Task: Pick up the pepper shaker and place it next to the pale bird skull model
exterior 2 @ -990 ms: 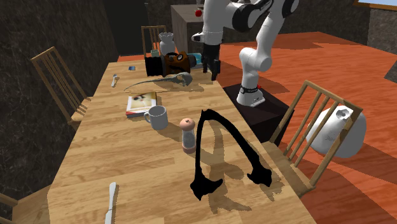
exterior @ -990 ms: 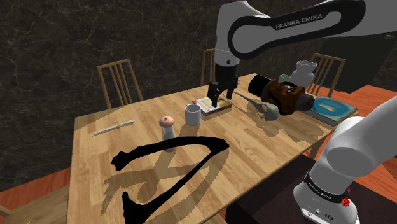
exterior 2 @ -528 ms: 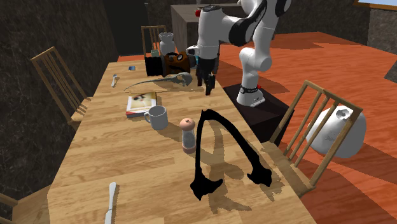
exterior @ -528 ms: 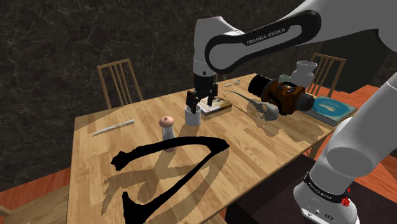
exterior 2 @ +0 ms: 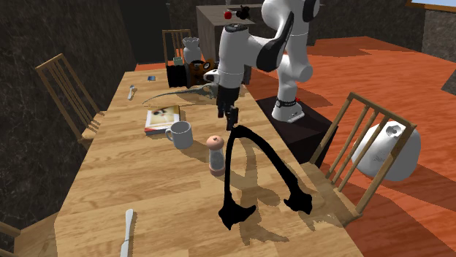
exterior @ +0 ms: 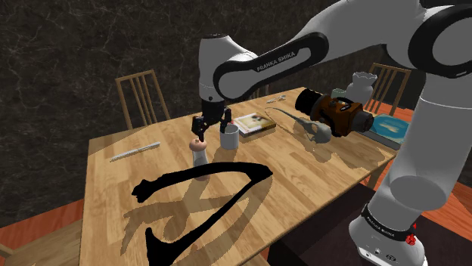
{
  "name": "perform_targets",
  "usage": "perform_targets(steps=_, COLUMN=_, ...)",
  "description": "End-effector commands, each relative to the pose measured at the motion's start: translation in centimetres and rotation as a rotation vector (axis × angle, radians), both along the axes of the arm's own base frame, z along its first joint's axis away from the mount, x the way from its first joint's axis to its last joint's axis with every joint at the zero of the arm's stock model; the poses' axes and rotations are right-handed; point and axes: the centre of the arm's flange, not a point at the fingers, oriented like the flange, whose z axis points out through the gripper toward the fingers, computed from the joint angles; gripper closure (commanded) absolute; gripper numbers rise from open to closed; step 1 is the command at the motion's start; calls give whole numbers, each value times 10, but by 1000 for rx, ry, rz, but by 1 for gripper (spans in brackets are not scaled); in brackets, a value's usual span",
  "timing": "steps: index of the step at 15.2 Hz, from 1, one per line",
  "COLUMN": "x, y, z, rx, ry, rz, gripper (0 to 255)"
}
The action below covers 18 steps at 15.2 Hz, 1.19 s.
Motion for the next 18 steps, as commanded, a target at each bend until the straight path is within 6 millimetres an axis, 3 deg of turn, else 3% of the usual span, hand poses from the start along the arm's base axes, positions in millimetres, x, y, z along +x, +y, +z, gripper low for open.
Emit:
perform_targets(steps=1, x=14, y=17, z=-8, rx=5, ry=-13, rz=-6, gripper=0)
perform_targets(steps=3, x=29, y=32, z=-15, rx=8, ry=-24, rz=-11, gripper=0)
perform_targets(steps=11, x=35, y=33, z=-55, rx=8, ry=-24, rz=-11, gripper=0)
perform_targets(steps=18, x=35, y=33, z=-55, rx=8, ry=-24, rz=-11, gripper=0)
